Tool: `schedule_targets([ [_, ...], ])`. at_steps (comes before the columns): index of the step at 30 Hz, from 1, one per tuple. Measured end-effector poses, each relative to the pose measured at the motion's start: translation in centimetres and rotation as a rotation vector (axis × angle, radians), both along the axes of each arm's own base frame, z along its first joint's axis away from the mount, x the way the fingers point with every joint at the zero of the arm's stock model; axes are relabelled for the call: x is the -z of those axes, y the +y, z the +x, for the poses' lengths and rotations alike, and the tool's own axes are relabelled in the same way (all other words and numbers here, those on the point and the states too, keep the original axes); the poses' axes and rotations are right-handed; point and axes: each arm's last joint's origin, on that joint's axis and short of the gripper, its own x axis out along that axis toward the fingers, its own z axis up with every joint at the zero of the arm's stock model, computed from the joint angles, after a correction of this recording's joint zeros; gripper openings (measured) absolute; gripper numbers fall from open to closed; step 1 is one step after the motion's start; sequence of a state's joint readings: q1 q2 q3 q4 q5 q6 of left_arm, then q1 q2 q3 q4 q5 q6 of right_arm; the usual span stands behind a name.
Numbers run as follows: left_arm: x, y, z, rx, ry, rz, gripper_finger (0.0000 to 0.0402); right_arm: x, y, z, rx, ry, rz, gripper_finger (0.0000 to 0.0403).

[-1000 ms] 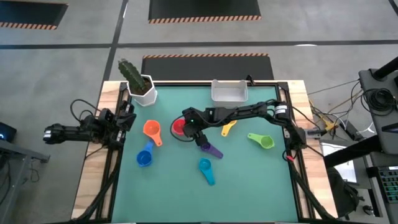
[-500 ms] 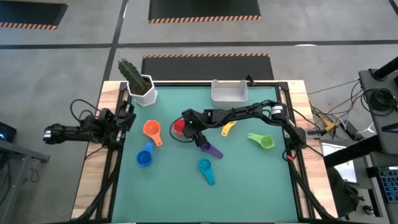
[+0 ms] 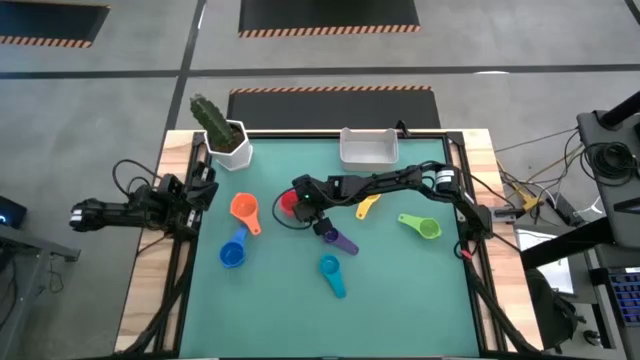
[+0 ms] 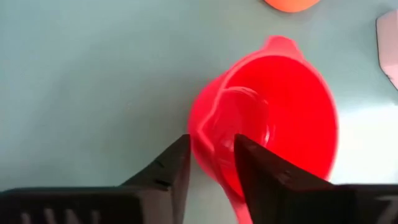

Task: Nest measuring cups in basket
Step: Stack the red measuring cup on top of the orange measuring cup

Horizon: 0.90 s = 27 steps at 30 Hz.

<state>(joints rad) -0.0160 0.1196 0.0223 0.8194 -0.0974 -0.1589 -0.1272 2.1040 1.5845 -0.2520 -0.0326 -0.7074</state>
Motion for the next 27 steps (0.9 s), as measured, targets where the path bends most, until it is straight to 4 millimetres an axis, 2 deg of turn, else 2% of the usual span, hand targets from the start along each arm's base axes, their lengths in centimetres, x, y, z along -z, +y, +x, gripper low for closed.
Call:
schedule_targets([
  [7, 0.0, 0.0, 0.0, 0.000, -0.001, 0.000, 0.0000, 0.0, 0.1, 0.0, 0.000, 0.003, 0.002, 0.0035],
  [10, 0.0, 0.0, 0.0, 0.000, -0.002, 0.000, 0.0000, -0.8, 0.3, 0.4, 0.041, -0.020, 0.041, 0.0015],
  [19, -0.1, 0.0, -0.1, 0.000, -0.012, -0.001, 0.0000, -6.0, 0.5, 2.2, 0.247, -0.110, 0.278, 0.0009],
  [22, -0.2, 0.0, -0.2, 0.000, -0.023, -0.001, 0.0000, -7.7, 0.8, 2.6, 0.262, -0.149, 0.372, 0.0009],
  [27, -0.3, 0.0, -0.3, 0.000, -0.047, -0.001, 0.0000, -10.0, 1.8, 3.3, 0.266, -0.211, 0.422, 0.0009],
])
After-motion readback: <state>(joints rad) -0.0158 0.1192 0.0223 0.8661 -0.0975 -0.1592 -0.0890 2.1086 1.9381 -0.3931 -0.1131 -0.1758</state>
